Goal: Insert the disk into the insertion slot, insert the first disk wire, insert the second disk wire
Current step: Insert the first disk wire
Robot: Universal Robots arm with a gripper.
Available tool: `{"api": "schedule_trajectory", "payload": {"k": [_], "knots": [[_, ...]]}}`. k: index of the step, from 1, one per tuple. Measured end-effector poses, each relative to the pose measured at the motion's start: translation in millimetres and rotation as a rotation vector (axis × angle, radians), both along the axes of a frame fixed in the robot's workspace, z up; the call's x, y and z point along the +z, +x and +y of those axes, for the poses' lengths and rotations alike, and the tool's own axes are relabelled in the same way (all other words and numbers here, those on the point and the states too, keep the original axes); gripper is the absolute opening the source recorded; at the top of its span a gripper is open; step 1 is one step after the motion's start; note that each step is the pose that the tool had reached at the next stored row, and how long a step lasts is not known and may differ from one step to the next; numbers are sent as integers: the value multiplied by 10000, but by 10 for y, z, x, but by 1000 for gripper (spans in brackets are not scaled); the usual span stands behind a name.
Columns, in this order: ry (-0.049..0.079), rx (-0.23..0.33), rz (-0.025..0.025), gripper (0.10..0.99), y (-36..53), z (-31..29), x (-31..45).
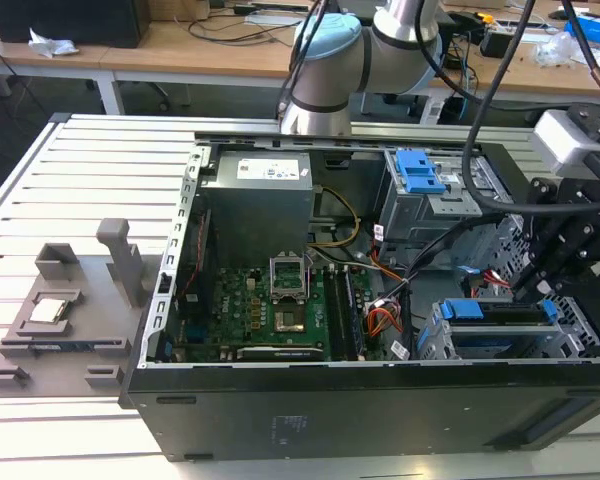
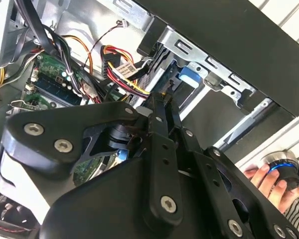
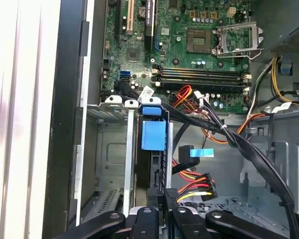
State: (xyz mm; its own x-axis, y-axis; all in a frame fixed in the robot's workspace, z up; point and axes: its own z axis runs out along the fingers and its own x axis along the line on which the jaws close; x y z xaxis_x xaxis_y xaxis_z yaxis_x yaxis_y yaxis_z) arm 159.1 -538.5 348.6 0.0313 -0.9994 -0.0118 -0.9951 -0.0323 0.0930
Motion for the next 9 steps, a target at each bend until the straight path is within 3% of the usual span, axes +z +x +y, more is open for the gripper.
{"api": "schedule_trajectory", "payload": {"k": [9], "knots": [[6,0,-1,169,0,0,-86]]}}
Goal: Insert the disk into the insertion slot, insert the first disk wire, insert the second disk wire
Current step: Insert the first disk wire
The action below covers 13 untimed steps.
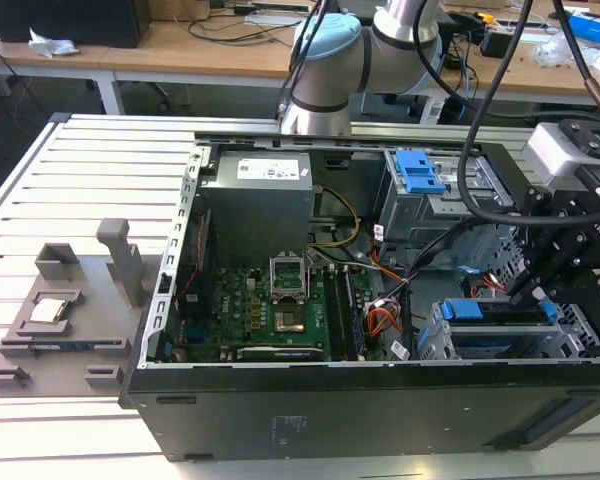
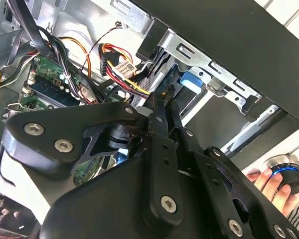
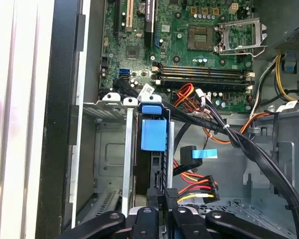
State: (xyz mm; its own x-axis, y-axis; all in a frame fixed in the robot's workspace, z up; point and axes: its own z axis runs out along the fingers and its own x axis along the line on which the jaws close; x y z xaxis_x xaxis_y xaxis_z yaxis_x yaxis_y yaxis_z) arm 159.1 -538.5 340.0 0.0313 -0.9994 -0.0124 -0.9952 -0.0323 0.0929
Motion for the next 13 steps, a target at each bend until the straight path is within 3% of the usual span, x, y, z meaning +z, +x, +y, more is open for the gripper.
{"api": "schedule_trajectory", "payload": {"k": [6,13], "knots": [[-8,-1,1,169,-4,-2,-52],[4,0,1,169,-4,-2,-50]]}}
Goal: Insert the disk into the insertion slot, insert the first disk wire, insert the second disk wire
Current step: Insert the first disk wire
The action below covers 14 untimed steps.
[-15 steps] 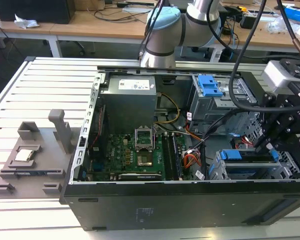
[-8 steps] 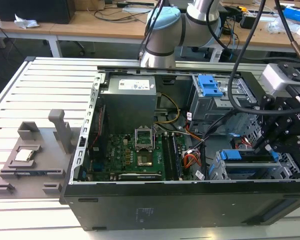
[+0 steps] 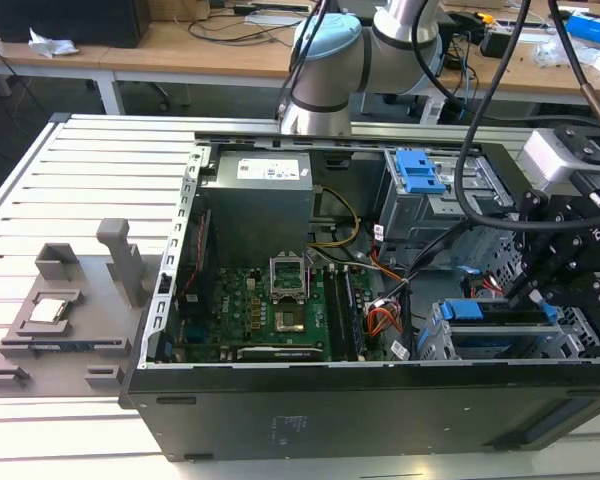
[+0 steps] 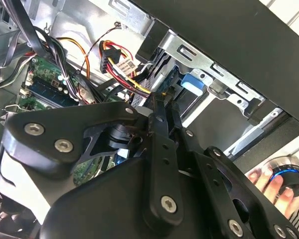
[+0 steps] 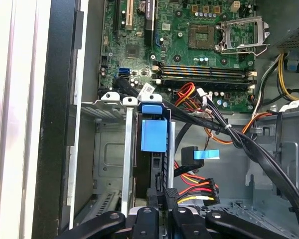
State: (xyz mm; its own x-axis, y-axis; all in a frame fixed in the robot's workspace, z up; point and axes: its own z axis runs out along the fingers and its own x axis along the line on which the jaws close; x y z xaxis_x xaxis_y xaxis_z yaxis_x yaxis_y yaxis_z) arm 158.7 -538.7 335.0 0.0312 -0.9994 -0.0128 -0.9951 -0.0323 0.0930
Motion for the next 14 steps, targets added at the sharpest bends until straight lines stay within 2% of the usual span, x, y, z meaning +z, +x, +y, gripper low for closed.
{"api": "schedule_trajectory", "payload": {"k": [6,12,14], "knots": [[-6,0,-1,169,0,0,141],[-5,0,0,169,0,0,225],[-6,0,-1,169,0,0,312]]}}
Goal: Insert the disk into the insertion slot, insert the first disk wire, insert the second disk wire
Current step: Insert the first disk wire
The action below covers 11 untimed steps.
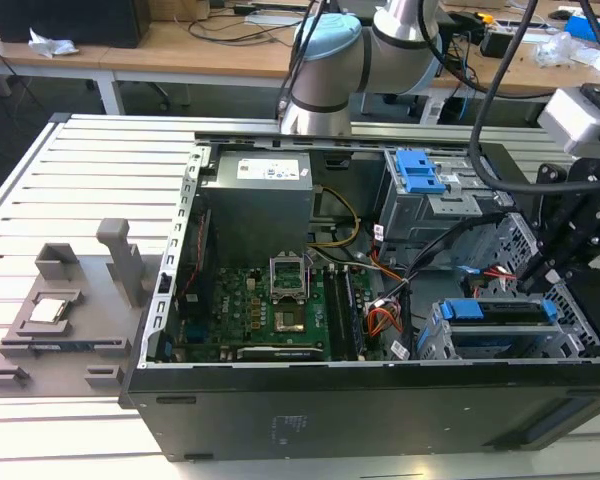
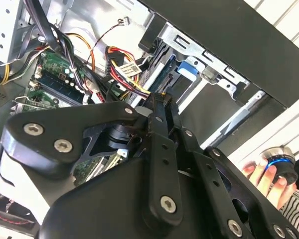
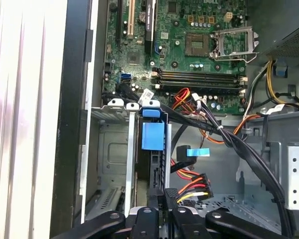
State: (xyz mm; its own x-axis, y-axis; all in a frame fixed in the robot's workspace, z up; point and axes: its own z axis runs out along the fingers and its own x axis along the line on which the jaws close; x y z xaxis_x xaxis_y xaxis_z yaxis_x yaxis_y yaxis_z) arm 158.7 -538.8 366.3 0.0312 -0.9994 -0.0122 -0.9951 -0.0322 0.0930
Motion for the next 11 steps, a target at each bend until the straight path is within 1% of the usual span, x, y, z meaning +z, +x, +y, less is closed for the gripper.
{"api": "schedule_trajectory", "payload": {"k": [6,8,11], "knots": [[1,0,2,169,0,-2,4],[1,0,9,169,0,-3,-18],[1,0,25,169,0,-3,-93]]}}
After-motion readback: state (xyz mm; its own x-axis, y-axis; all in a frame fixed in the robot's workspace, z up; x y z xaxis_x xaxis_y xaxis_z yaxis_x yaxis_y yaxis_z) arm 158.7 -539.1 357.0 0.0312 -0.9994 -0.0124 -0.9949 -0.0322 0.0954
